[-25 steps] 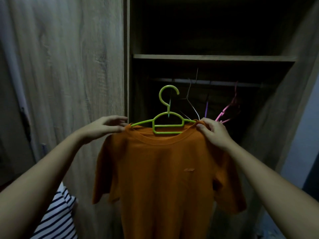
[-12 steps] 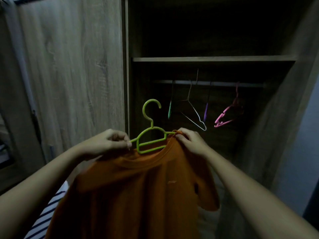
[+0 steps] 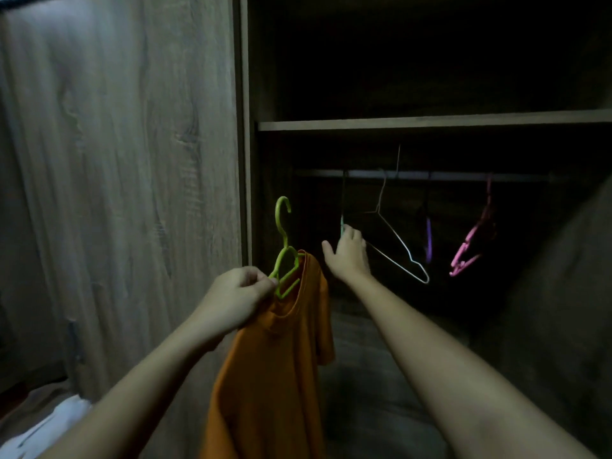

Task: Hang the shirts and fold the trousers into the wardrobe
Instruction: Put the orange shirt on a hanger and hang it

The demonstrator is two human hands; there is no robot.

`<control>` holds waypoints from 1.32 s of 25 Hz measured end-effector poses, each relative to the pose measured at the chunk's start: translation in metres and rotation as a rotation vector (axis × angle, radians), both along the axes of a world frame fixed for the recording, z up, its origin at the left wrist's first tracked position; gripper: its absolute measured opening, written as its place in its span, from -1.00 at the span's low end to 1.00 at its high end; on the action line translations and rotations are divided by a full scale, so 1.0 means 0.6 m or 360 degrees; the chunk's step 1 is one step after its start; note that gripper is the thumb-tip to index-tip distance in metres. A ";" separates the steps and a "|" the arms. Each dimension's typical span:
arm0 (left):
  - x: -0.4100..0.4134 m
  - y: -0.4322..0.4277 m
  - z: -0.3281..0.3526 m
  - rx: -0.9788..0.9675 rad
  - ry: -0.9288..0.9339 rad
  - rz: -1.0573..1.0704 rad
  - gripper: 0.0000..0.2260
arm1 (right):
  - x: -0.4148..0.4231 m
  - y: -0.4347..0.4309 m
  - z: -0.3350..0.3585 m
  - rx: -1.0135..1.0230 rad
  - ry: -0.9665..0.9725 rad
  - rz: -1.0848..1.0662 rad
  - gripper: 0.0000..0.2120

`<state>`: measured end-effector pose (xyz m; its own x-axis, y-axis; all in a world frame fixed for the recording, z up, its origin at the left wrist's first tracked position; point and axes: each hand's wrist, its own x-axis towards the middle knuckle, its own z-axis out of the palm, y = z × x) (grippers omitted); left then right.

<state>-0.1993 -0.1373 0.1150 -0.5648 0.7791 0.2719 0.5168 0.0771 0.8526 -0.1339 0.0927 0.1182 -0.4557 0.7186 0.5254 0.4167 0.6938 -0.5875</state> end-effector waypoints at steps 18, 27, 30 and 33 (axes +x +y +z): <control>-0.100 0.429 0.150 0.0147 0.0243 0.0490 -0.83 | 0.028 0.126 -0.008 0.0601 -0.0467 -0.0214 -0.45; -0.123 0.497 0.119 0.0095 0.0037 0.0480 -0.77 | 0.032 0.130 -0.011 0.0619 -0.0524 -0.0201 -0.48; -0.133 0.496 0.108 -0.0040 0.0048 0.0523 -0.77 | 0.036 0.135 -0.010 0.0652 -0.0561 -0.0213 -0.48; -0.139 0.484 0.100 -0.0151 0.0203 0.0512 -0.76 | 0.040 0.127 -0.015 0.0643 -0.0541 -0.0194 -0.48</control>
